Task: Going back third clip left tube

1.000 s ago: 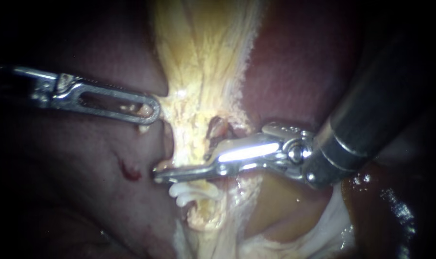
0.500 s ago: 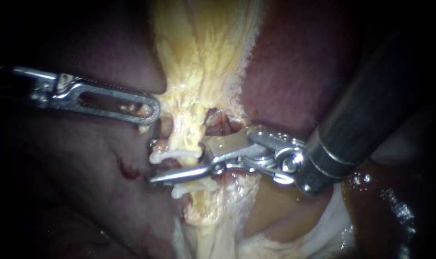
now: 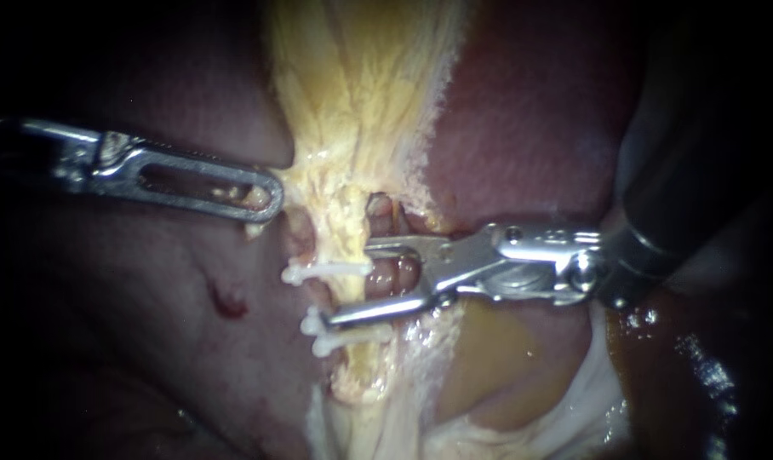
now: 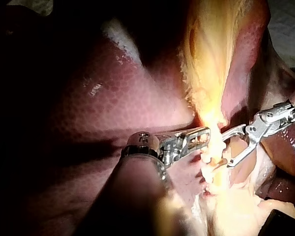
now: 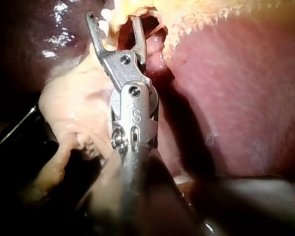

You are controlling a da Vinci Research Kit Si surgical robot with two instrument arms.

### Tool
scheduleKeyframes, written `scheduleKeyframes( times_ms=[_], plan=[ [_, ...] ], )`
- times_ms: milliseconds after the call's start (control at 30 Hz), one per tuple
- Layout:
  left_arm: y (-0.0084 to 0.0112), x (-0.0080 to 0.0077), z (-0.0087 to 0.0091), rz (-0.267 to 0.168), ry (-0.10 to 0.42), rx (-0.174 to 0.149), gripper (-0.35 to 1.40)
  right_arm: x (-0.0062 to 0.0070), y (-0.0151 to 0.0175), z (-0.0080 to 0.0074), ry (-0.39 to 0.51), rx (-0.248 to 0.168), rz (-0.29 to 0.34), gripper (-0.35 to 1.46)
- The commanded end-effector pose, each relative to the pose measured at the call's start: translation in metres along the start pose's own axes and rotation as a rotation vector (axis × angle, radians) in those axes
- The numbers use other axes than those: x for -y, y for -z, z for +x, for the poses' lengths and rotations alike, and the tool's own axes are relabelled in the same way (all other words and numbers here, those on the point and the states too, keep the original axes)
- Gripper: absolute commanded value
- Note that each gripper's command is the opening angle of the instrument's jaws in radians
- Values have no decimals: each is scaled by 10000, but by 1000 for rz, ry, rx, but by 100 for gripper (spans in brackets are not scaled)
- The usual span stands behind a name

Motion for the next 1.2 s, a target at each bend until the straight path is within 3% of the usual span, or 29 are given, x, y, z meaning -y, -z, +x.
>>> scheduleKeyframes(
  times_ms=[33, 267, 500, 667, 833, 1000, 1200],
  plan=[
    [0, 0, 0, 0, 0, 0, -35, 1, 7, 1, 7, 6, -2, 48],
    [0, 0, 0, 0, 0, 0, -35, 16, 57, 15, 69, 31, -28, 50],
    [0, 0, 0, 0, 0, 0, -35, 30, 100, 42, 121, 42, -37, 50],
    [-2, 1, 0, -1, 0, 1, -35, 36, 120, 55, 139, 45, -52, 50],
    [-7, 0, 0, 2, 0, -1, -35, 36, 128, 57, 144, 48, -51, 50],
    [-24, -4, 5, 4, -4, -2, -35, 37, 128, 57, 150, 46, -50, 50],
    [-58, -17, 4, 9, -10, -4, -35, 37, 129, 56, 151, 47, -50, 50]
  ],
)
